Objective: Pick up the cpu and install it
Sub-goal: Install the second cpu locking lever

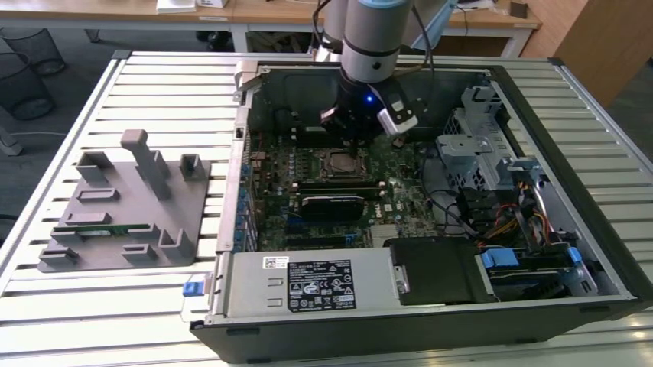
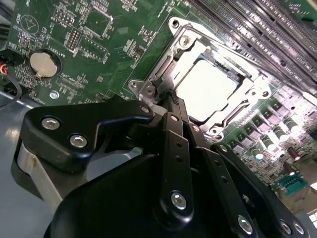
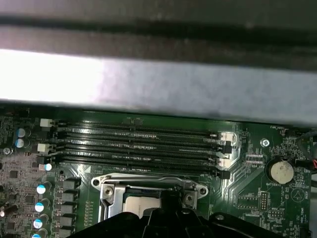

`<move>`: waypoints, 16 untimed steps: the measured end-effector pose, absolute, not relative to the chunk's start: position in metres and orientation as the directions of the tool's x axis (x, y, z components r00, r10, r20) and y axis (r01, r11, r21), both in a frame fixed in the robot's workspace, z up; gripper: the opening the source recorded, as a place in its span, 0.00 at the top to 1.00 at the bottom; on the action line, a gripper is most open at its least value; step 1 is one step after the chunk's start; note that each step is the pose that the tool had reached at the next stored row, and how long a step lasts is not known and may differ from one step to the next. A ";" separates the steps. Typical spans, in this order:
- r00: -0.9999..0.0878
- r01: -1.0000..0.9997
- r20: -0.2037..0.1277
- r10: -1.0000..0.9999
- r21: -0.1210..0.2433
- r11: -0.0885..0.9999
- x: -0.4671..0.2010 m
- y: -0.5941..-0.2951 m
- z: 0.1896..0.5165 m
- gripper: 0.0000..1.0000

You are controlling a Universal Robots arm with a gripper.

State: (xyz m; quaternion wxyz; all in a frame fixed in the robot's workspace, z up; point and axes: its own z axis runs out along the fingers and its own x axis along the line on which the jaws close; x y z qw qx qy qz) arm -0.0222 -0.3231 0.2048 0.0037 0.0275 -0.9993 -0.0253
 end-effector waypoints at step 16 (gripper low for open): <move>-0.998 -0.055 0.007 -0.055 0.051 0.997 -0.022 -0.331 0.230 0.89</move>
